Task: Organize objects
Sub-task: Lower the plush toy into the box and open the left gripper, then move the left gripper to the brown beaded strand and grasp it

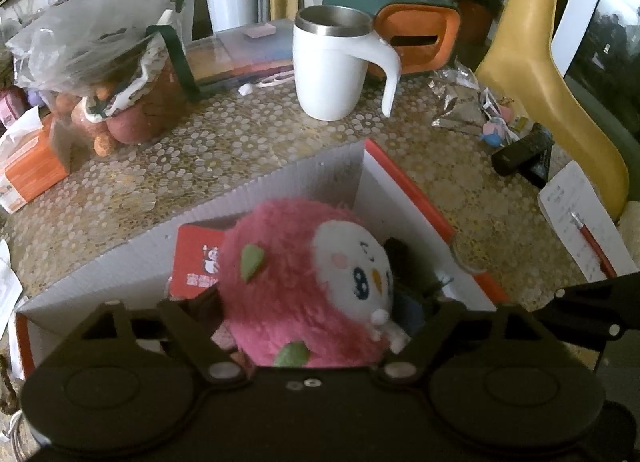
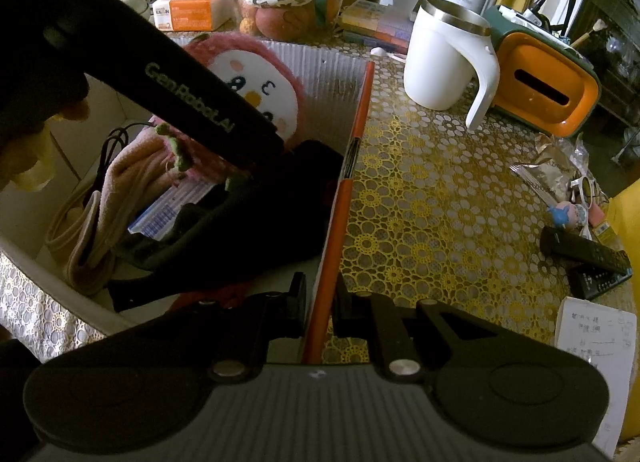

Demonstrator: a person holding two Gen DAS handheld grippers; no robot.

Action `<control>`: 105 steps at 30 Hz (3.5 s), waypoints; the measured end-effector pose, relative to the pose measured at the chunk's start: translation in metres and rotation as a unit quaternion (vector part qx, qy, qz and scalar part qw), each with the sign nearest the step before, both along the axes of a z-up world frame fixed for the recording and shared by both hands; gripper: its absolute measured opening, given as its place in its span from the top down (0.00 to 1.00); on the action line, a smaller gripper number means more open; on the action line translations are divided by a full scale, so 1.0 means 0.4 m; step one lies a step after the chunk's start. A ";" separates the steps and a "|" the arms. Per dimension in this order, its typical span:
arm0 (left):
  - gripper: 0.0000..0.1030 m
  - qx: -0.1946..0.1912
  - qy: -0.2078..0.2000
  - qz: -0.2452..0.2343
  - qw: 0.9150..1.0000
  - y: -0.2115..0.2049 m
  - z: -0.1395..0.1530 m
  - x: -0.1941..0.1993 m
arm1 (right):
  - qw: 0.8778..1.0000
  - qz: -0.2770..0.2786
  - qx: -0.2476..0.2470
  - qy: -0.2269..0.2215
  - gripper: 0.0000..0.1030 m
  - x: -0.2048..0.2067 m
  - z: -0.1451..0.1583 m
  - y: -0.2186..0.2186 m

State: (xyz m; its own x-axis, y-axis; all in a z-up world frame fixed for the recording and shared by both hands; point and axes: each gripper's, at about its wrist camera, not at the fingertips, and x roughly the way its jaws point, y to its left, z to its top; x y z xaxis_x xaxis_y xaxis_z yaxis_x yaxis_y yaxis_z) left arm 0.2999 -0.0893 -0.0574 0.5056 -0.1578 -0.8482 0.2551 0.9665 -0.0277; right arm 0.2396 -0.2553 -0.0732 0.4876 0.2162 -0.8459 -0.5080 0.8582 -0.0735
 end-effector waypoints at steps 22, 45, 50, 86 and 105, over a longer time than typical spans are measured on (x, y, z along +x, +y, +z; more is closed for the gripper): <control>0.07 -0.038 -0.045 0.041 0.997 0.171 0.116 -0.096 | 1.000 -0.007 -0.001 0.007 0.89 0.003 -0.001 -0.001; 0.06 -0.006 -0.099 0.145 0.984 0.504 0.173 -0.285 | 1.000 -0.005 -0.026 0.017 0.89 0.002 0.000 0.011; 0.04 -0.010 -0.096 0.170 0.981 0.561 0.155 -0.314 | 0.999 -0.005 -0.029 0.019 0.89 0.002 0.001 0.013; 0.01 0.043 -0.075 0.232 0.969 0.751 -0.091 -0.296 | 0.999 -0.001 -0.038 0.027 0.89 0.004 0.000 0.017; 0.31 0.028 -0.063 0.242 0.968 0.757 -0.155 -0.138 | 0.999 0.004 -0.043 0.031 0.89 0.008 -0.002 0.020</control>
State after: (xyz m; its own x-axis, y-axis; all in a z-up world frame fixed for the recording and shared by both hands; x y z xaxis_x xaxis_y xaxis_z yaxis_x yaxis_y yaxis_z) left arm 0.2445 0.2134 -0.1195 0.6090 0.1677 -0.7752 -0.2297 0.9728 0.0300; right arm 0.2428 -0.2474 -0.0739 0.4326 0.1458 -0.8897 -0.5213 0.8456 -0.1148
